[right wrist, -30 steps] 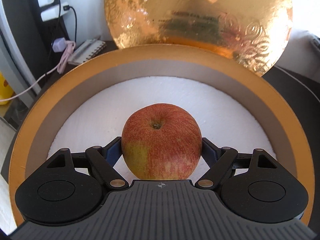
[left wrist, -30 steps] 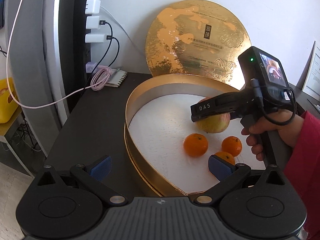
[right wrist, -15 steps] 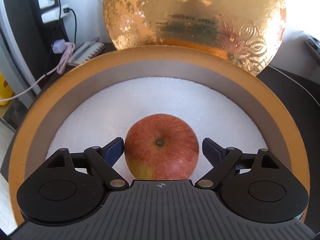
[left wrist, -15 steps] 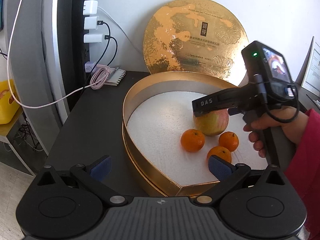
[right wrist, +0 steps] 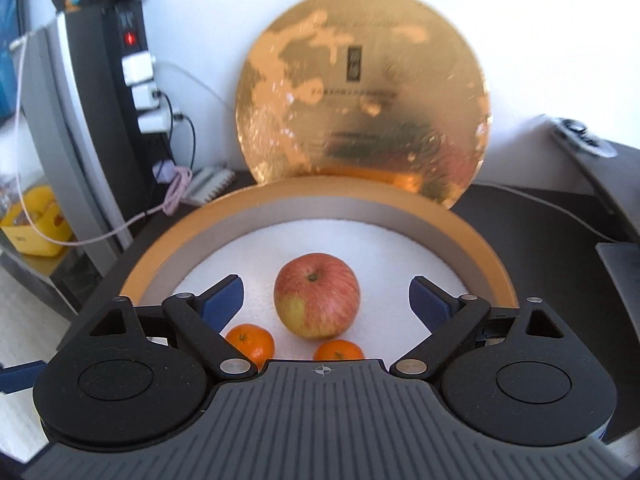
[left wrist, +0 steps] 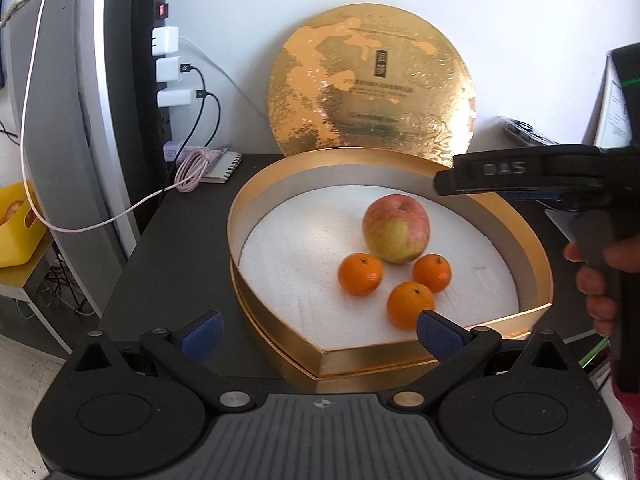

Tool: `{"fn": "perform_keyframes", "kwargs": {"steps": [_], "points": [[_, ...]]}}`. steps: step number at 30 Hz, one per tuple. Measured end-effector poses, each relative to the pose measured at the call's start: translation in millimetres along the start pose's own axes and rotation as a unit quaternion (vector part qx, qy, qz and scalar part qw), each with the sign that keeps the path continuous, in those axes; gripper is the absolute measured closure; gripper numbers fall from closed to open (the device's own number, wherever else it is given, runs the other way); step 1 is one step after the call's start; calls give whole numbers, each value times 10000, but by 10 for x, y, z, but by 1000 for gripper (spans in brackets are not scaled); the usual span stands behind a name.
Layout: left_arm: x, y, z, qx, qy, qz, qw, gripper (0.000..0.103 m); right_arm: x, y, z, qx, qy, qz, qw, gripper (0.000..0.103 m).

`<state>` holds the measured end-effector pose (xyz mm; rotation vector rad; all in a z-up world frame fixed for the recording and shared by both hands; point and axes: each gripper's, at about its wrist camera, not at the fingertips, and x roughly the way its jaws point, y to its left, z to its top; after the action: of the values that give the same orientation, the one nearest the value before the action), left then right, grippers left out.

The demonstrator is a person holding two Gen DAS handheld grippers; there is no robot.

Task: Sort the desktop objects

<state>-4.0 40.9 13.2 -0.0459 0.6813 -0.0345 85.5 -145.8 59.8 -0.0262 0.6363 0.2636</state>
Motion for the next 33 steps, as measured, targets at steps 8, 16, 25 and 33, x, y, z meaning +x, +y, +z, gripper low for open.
{"fn": "perform_keyframes", "kwargs": {"steps": [8,16,25,33], "points": [[-130,-94,-43,122,24,107,9999,1,-515,-85,-422,600,-307,-22,9977,4],[-203,-126,-38,436,-30,165,9989,1,-643,-181,-858,1190,-9,-74,9929,4],[-168,-65,9,544,-65,248,9982,0,-640,-233,-1062,1441,284,-29,9892,4],[-190,-57,82,325,-288,155,9989,1,-748,-262,-929,1292,161,-30,9915,4]]}}
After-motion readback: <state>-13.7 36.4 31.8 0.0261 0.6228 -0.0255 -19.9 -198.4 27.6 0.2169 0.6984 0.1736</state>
